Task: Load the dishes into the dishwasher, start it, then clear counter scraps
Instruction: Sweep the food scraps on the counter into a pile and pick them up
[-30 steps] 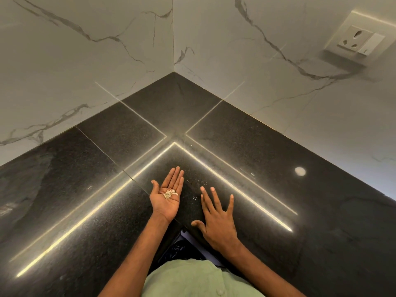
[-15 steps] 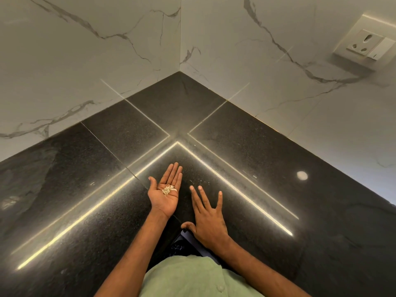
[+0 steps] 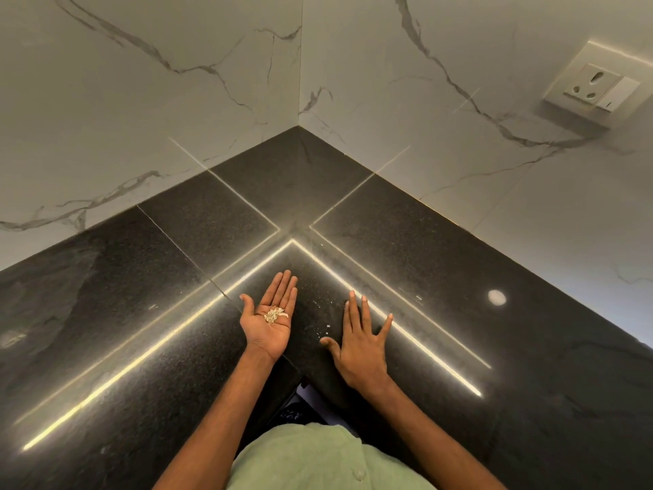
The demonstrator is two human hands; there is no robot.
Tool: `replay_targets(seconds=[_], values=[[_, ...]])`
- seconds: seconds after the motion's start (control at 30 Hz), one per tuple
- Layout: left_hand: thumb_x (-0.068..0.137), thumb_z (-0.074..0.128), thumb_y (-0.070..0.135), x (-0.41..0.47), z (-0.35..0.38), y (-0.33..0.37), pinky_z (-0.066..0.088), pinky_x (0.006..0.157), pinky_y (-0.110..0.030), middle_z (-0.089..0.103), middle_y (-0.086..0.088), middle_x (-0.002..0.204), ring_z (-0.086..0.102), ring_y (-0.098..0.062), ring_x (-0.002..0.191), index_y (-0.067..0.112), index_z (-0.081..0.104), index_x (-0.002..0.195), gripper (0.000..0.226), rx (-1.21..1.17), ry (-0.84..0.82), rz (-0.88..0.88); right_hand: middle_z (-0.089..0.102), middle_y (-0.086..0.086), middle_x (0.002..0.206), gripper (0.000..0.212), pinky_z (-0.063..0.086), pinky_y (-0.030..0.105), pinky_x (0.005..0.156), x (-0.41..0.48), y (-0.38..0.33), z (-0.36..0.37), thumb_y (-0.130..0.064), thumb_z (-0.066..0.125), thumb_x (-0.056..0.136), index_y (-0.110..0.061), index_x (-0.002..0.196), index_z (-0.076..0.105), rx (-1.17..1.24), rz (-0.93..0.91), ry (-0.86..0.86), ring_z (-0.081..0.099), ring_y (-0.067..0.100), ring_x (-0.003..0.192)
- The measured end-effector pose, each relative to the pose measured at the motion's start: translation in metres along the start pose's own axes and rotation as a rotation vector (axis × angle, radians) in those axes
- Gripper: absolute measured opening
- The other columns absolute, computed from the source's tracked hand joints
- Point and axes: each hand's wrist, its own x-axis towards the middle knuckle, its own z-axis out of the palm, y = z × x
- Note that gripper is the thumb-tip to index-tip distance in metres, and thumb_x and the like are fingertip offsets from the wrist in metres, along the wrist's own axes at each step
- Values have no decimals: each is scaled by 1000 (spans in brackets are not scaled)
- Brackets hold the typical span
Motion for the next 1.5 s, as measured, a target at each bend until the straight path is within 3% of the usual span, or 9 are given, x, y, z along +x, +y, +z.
replay_targets(seconds=[0.1,0.27,0.47,0.6,0.73,0.87,1.03,1.23,1.5], values=[[100,26,60,1,1,3,47,104,-42,55,-24,139,55,-35,128,-8,59,126,80,16,-7,-1,-20,3,164,101,-12,73,109,13,-10,-3,-78,-9,86,-8,157,3,-5,-67,-8,-22,22,150],[100,25,60,0,1,7,46,105,-43,55,-23,139,54,-35,129,-8,60,125,80,24,-8,4,-30,-8,161,92,-20,71,107,33,-15,-13,-77,-6,88,-17,158,-1,-9,-240,-11,-32,20,146],[99,25,61,-1,-2,8,44,107,-43,55,-23,140,52,-35,131,-7,58,127,80,25,4,2,-8,-8,166,73,-13,71,111,46,15,-18,-73,11,96,-34,158,13,-184,-490,63,-19,23,151],[99,25,61,0,-4,9,44,107,-43,54,-23,140,52,-35,131,-7,59,127,81,17,8,1,-4,-7,167,68,-9,71,112,43,44,-22,-71,13,98,-39,157,9,-250,-622,40,-11,27,153],[100,25,61,0,-7,8,44,107,-43,54,-24,140,52,-35,131,-7,60,126,80,26,31,4,-12,-10,165,71,-9,72,111,23,52,-18,-72,8,97,-36,158,3,-157,-594,27,-19,24,151],[99,25,61,-1,-10,8,44,107,-43,54,-23,140,53,-35,131,-7,59,127,81,26,46,16,-19,-9,164,92,-3,70,113,-6,12,-8,-78,15,93,-16,159,1,-24,-463,22,-22,18,150],[100,25,60,-3,-13,5,44,109,-41,53,-23,141,52,-34,132,-5,47,139,79,8,73,31,-7,4,167,103,0,70,115,-15,-28,-1,-81,16,90,-2,156,13,-61,-327,96,-10,20,153],[101,25,59,-4,-15,3,39,111,-41,54,-22,141,52,-34,131,-5,47,139,78,3,81,43,-10,17,164,106,4,74,111,-16,-47,4,-79,9,89,5,148,33,-334,-354,64,-22,27,150],[100,26,60,-3,-10,2,41,109,-41,54,-23,141,51,-36,132,-6,50,136,79,-22,77,44,-12,5,166,94,5,75,110,-19,-42,7,-76,19,91,-2,125,66,-392,-469,94,-23,24,150]])
